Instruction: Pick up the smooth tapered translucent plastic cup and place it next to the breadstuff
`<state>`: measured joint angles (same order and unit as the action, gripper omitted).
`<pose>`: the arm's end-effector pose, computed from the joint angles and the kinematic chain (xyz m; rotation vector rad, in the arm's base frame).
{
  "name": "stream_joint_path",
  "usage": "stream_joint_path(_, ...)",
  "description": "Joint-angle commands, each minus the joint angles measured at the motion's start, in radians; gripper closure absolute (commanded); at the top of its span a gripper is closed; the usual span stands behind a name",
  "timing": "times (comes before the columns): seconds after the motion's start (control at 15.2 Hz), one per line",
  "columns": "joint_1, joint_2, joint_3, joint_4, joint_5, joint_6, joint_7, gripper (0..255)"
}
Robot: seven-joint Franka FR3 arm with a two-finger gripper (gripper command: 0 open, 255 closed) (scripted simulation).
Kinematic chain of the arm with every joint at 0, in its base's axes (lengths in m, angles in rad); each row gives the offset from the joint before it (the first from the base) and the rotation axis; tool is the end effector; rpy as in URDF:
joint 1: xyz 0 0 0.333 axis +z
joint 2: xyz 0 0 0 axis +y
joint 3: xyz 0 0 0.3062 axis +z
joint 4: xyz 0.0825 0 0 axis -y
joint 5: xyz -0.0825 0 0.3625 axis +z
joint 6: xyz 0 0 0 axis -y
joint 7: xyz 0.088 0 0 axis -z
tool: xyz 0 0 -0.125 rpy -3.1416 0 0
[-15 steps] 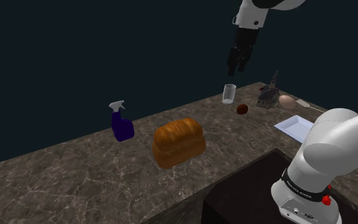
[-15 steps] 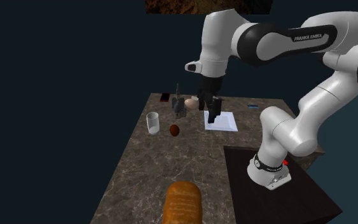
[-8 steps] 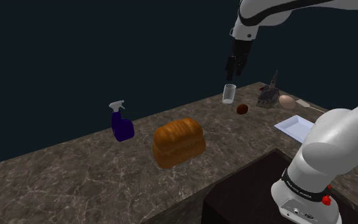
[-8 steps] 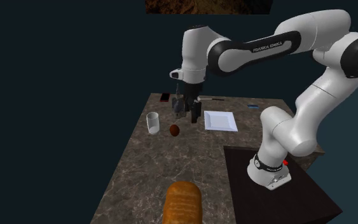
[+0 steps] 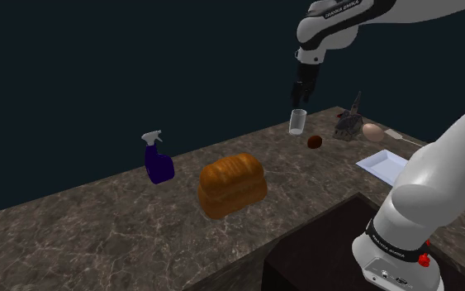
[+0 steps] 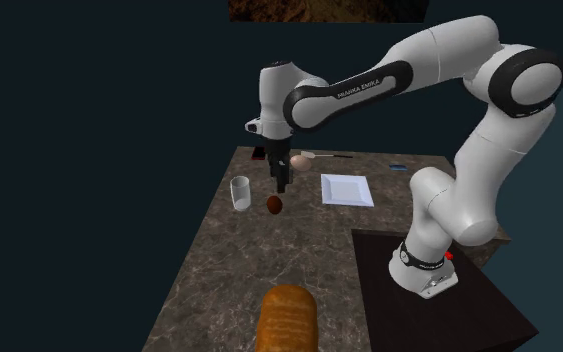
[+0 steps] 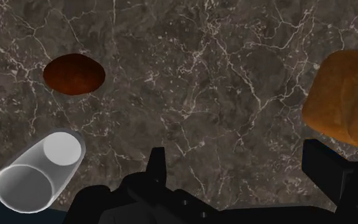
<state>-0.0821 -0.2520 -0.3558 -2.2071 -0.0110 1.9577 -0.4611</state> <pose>0.4144 -0.2019 0.4584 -3.0662 -0.0587 -0.0335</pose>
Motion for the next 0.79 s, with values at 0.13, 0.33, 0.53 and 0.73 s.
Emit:
stream_joint_path(0.13,-0.011,0.143,-0.050,0.073,0.035,0.052,-0.087,0)
stream_joint_path(0.33,-0.027,0.258,-0.077,0.144,0.077,0.079,-0.153,0)
stream_joint_path(0.53,-0.052,0.377,-0.094,0.227,0.125,0.095,-0.218,0)
stream_joint_path(0.73,-0.087,0.498,-0.099,0.323,0.175,0.100,-0.278,0)
